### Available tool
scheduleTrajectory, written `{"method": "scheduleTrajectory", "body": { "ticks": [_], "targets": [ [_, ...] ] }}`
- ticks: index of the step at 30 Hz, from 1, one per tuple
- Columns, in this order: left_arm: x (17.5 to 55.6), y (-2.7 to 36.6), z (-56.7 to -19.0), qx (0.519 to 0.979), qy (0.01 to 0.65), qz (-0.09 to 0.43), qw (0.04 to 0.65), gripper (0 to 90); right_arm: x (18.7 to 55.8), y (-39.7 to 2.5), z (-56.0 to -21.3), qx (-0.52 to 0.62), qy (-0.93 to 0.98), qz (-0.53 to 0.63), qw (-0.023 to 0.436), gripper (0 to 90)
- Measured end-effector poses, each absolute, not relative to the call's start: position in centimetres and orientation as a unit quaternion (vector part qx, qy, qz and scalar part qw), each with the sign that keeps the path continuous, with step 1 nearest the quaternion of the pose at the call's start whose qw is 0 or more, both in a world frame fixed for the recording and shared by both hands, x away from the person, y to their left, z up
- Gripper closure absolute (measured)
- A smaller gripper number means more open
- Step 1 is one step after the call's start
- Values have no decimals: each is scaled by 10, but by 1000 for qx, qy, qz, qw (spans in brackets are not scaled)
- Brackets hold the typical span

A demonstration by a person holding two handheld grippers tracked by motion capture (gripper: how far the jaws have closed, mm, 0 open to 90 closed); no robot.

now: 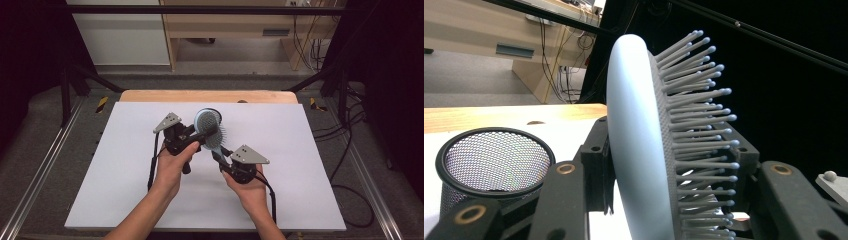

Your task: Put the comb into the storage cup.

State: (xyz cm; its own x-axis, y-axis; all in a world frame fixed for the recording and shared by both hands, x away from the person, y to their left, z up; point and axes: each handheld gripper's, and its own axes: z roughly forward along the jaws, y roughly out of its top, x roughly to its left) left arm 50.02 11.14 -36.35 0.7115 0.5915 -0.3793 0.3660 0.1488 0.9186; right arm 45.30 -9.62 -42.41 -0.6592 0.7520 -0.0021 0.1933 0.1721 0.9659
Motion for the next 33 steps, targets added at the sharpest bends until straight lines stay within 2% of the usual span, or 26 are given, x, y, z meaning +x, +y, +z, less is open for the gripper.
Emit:
{"method": "scheduleTrajectory", "body": {
  "ticks": [33],
  "targets": [
    [503, 110, -368, 644, 377, 65, 663, 533, 457, -99, -429, 336, 725, 559, 220, 689]
  ]
}}
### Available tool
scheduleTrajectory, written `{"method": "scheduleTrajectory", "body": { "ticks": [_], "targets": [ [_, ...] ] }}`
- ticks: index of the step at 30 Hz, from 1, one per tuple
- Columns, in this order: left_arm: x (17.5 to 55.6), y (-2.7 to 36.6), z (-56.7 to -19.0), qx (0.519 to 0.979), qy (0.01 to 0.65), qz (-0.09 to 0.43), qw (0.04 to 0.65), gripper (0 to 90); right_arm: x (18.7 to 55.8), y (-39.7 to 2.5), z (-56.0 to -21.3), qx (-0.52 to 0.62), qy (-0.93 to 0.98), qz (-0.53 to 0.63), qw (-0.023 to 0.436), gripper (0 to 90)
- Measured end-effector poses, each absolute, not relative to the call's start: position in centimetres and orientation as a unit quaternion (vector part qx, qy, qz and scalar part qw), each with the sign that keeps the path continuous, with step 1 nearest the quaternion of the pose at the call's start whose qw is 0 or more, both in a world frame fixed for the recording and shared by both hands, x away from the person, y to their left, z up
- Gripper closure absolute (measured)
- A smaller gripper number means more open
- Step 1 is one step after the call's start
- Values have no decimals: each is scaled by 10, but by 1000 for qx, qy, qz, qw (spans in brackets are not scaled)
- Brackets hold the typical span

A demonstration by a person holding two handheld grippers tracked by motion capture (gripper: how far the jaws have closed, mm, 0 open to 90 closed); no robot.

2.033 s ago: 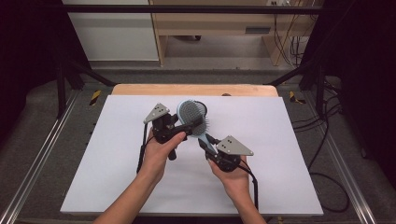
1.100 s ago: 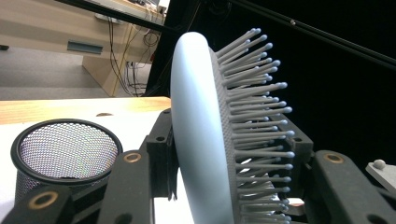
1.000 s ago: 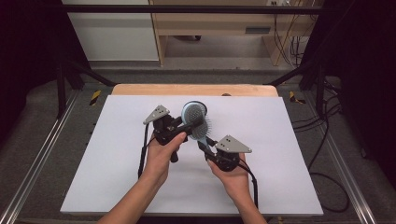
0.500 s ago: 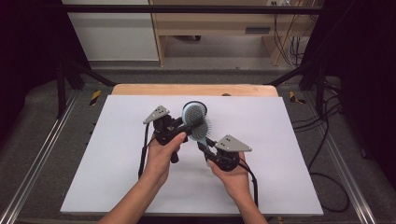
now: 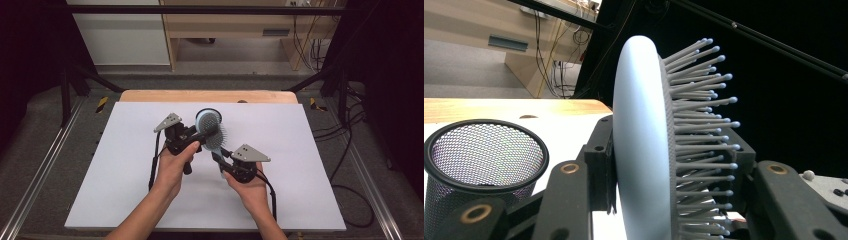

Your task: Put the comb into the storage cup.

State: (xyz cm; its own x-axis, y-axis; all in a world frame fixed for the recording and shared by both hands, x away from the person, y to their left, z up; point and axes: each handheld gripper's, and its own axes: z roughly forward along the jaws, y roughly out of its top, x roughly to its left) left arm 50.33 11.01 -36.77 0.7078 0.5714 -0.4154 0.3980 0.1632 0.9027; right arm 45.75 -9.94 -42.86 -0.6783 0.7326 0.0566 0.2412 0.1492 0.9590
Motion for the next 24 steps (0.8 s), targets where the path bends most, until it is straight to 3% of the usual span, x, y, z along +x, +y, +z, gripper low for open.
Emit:
{"method": "scheduleTrajectory", "body": {
  "ticks": [6, 24],
  "targets": [
    [504, 111, -368, 643, 378, 69, 663, 534, 458, -100, -431, 336, 726, 562, 212, 617],
    [513, 148, -354, 612, 396, 105, 676, 532, 458, -113, -434, 362, 735, 542, 184, 268]
  ]
}}
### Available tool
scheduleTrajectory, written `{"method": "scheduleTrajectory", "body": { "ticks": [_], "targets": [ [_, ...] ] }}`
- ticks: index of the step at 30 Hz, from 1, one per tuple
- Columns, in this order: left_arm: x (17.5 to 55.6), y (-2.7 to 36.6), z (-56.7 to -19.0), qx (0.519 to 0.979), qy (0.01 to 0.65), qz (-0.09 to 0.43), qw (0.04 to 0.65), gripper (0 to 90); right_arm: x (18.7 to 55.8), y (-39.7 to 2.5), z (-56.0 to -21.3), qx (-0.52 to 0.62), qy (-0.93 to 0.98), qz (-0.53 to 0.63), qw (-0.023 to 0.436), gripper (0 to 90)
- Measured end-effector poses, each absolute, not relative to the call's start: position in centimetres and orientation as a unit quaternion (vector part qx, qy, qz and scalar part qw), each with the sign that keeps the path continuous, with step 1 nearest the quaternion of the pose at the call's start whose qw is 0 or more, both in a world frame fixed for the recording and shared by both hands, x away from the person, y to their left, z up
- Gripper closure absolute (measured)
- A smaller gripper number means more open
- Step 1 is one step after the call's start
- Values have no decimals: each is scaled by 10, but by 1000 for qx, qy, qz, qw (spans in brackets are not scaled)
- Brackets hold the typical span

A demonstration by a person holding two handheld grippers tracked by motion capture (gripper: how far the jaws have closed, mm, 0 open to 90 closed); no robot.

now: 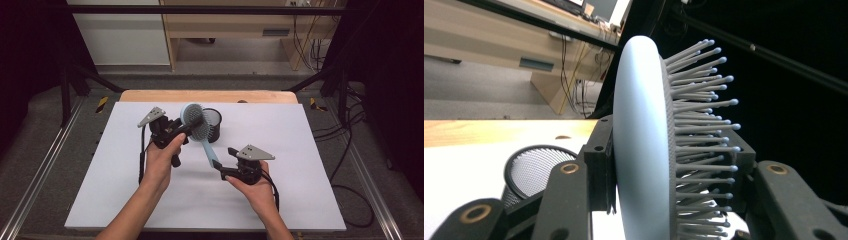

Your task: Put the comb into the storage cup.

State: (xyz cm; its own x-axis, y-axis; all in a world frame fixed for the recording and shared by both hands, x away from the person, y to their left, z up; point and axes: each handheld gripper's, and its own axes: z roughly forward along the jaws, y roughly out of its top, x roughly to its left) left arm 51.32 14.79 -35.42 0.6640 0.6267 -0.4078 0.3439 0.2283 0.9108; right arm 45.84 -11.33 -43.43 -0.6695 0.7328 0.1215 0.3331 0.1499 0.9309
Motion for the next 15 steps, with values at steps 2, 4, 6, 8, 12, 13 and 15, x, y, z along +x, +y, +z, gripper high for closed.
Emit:
{"method": "scheduleTrajectory", "body": {
  "ticks": [2, 4, 6, 8, 12, 13, 15],
  "targets": [
    [514, 155, -350, 607, 397, 112, 679, 532, 458, -116, -434, 365, 733, 543, 186, 242],
    [515, 162, -347, 600, 400, 117, 683, 532, 459, -121, -433, 371, 729, 543, 190, 199],
    [516, 168, -344, 594, 402, 121, 686, 532, 461, -128, -432, 383, 726, 539, 191, 165],
    [517, 173, -342, 591, 404, 126, 687, 532, 462, -136, -432, 391, 725, 533, 196, 129],
    [519, 178, -339, 586, 405, 130, 690, 532, 458, -151, -434, 391, 725, 527, 210, 96],
    [520, 179, -339, 585, 406, 131, 690, 531, 457, -153, -435, 392, 726, 523, 214, 87],
    [521, 180, -339, 583, 407, 130, 691, 531, 455, -158, -436, 391, 726, 522, 218, 82]
  ]
}}
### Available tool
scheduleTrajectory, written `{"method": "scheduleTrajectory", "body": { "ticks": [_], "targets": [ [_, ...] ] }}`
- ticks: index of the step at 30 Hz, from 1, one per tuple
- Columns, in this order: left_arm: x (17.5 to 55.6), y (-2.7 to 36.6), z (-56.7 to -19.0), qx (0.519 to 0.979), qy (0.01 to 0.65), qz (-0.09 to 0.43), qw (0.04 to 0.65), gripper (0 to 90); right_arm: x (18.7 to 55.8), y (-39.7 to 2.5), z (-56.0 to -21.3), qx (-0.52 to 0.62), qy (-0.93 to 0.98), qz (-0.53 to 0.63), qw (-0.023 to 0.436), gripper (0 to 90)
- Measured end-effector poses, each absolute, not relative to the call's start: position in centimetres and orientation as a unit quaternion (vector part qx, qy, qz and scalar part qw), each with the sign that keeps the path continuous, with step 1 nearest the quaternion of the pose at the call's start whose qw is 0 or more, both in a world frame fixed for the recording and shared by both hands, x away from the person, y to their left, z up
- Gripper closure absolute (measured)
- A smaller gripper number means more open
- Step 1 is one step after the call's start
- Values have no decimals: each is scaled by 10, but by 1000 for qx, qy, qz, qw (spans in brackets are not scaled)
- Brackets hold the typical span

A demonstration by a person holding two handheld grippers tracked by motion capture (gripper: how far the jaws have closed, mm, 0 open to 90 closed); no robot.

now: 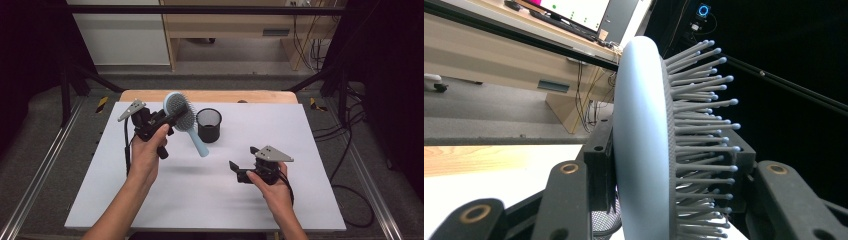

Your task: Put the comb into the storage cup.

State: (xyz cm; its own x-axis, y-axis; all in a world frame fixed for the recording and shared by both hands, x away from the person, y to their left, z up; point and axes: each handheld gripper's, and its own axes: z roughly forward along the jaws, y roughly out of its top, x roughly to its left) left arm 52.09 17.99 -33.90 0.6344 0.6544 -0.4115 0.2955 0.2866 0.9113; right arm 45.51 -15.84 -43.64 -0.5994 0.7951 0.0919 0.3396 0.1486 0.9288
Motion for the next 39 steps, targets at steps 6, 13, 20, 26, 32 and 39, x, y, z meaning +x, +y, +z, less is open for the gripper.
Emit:
{"method": "scheduleTrajectory", "body": {
  "ticks": [6, 13, 20, 26, 32, 39],
  "targets": [
    [527, 181, -337, 584, 412, 130, 688, 530, 454, -167, -440, 396, 719, 513, 251, 64],
    [534, 177, -328, 590, 406, 134, 685, 530, 453, -180, -444, 414, 698, 520, 267, 62],
    [540, 167, -317, 592, 399, 136, 687, 530, 452, -185, -451, 419, 696, 514, 275, 77],
    [545, 161, -302, 599, 391, 146, 684, 530, 452, -185, -452, 422, 691, 517, 276, 75],
    [555, 159, -286, 597, 387, 155, 685, 531, 450, -187, -451, 421, 688, 523, 274, 70],
    [565, 154, -275, 598, 383, 160, 685, 531, 449, -186, -451, 418, 689, 526, 271, 66]
  ]
}}
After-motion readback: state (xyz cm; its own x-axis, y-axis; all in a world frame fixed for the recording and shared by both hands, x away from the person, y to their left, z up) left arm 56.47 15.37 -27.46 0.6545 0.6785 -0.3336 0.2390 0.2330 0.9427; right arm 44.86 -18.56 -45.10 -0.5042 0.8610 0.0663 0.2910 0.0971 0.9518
